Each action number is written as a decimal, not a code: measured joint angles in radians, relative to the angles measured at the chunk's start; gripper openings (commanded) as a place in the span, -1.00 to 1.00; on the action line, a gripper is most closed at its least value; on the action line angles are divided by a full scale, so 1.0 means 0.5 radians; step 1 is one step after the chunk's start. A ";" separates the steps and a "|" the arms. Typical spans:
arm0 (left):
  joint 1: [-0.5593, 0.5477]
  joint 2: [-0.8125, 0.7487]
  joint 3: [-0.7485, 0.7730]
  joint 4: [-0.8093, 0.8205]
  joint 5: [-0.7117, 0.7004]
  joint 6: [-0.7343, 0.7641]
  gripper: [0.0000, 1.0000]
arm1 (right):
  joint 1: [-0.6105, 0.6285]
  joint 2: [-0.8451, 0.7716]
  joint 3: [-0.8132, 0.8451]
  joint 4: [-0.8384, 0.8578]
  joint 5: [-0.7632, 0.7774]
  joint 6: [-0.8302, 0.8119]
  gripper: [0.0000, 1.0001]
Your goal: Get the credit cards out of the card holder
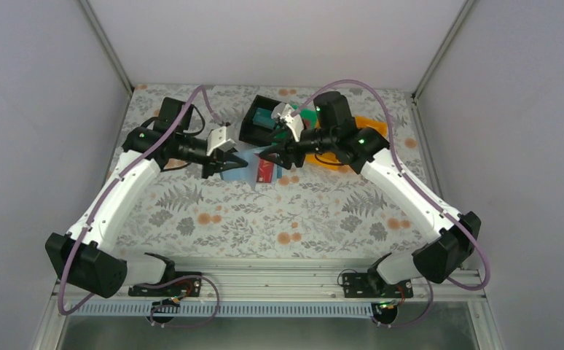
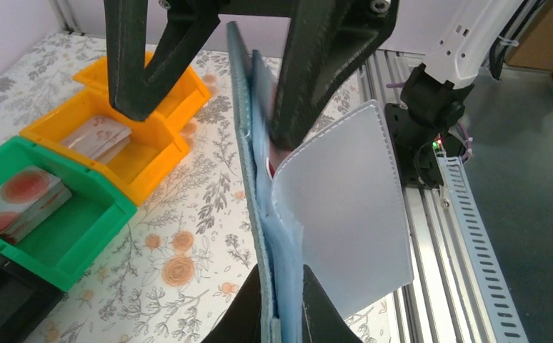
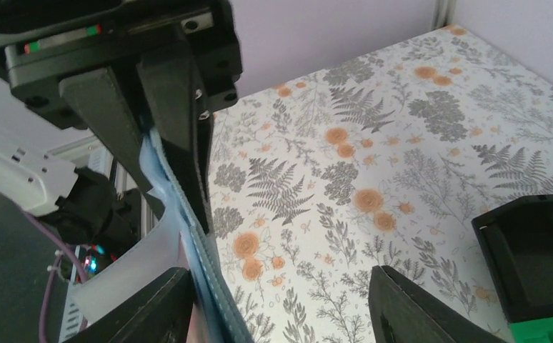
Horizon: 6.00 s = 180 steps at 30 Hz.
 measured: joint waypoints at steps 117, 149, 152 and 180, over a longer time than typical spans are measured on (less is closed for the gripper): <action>0.143 0.124 0.019 0.562 -0.871 -0.943 0.60 | -0.020 -0.083 -0.629 0.689 0.350 1.089 -0.92; 0.156 0.477 -0.072 0.755 -0.314 -1.284 0.10 | 0.159 0.191 -0.299 0.516 0.674 1.028 -0.92; 0.169 0.475 -0.056 0.726 -0.257 -1.215 -0.01 | 0.159 0.183 -0.299 0.519 0.599 0.954 -0.92; 0.153 0.121 0.090 0.245 0.082 -0.676 0.01 | 0.094 -0.019 -0.266 0.474 0.144 0.636 -0.92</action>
